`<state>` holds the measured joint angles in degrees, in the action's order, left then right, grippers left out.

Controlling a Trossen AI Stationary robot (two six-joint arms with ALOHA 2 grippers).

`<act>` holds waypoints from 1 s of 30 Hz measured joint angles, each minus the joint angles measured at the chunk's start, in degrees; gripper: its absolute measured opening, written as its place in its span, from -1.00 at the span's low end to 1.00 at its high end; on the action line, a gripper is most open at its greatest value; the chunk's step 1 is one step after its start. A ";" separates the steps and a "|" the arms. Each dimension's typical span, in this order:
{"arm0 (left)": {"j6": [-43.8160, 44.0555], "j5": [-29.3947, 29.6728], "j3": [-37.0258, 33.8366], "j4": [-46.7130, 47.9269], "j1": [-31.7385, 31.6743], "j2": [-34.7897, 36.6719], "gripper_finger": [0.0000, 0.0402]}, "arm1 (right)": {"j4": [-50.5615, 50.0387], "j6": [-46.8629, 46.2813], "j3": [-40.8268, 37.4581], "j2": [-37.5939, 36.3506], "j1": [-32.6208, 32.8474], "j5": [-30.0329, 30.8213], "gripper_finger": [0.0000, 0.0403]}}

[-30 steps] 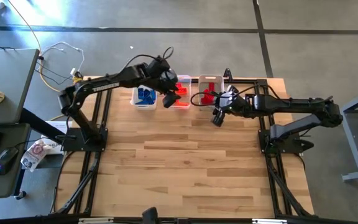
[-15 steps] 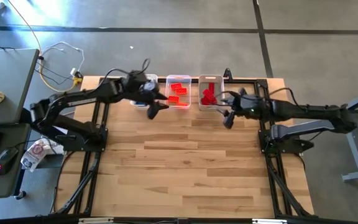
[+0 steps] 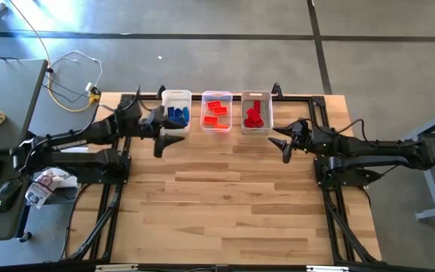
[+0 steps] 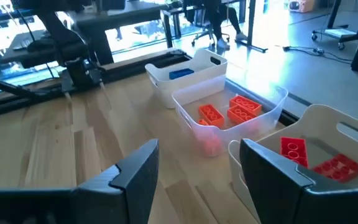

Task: Sort & place blocks by color
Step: Return to Home Position

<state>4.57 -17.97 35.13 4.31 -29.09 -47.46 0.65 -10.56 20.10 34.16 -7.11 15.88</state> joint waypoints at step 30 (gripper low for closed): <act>9.71 11.23 -34.15 -13.45 12.04 37.46 0.09 | 9.68 -5.01 -11.39 -2.79 0.02 -2.67 0.05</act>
<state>14.28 -6.74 0.98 -9.15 -17.06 -9.99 10.33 -15.58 8.71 31.38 -7.09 13.21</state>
